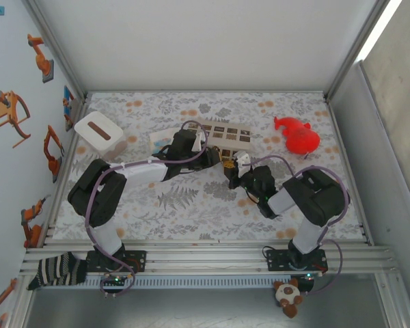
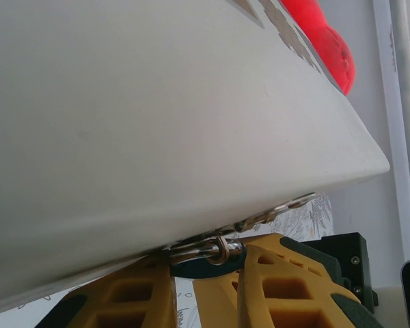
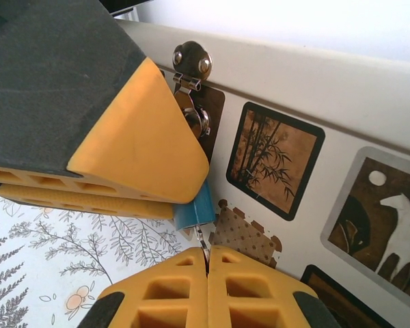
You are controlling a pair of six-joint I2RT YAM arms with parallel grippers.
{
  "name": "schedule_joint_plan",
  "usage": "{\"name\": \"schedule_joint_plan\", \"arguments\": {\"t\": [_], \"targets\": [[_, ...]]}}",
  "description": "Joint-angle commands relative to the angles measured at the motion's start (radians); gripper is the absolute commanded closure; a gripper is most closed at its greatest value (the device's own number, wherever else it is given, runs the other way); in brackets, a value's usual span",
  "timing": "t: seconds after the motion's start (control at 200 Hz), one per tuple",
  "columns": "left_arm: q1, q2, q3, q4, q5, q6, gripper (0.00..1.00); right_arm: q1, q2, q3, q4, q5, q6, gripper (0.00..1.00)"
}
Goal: Unlock the padlock with the key
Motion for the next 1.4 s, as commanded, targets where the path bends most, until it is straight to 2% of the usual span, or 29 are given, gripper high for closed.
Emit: {"name": "schedule_joint_plan", "arguments": {"t": [0.0,0.311,0.761,1.117,1.398], "targets": [[-0.029,-0.034,0.023,-0.005,0.102,0.005,0.84,-0.016,-0.03,0.045,0.085,-0.025,0.023,1.0],[-0.033,0.018,0.026,0.027,0.121,-0.004,0.84,-0.026,-0.044,0.059,0.081,-0.128,0.092,1.0],[-0.044,0.128,0.028,0.106,0.126,-0.031,0.84,-0.026,0.068,0.024,0.084,-0.078,0.094,1.0],[-0.03,0.151,-0.014,0.179,0.113,-0.059,0.69,-0.026,0.157,-0.037,0.084,-0.025,0.129,1.0],[-0.008,0.072,-0.104,0.179,0.083,-0.055,0.46,-0.023,0.191,-0.059,0.084,-0.021,0.177,1.0]]}}
